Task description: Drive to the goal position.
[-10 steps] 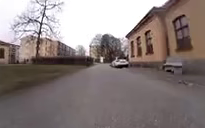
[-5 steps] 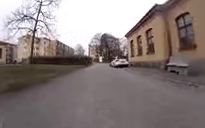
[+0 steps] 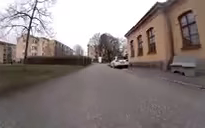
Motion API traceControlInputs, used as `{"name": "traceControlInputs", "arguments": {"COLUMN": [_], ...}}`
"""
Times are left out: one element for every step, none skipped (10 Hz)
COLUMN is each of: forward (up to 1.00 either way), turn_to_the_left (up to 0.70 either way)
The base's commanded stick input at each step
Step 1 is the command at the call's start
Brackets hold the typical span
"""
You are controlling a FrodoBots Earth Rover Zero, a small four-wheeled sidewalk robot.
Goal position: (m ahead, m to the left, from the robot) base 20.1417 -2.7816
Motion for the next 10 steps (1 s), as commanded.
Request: {"name": "traceControlInputs", "arguments": {"forward": [1.0, 1.0, 1.0, 1.0, 1.0, 1.0, 1.0, 1.0, 1.0, 1.0], "turn_to_the_left": [0.0, 0.0, 0.0, 0.0, 0.0, 0.0, 0.0, 0.0, 0.0, 0.0]}}
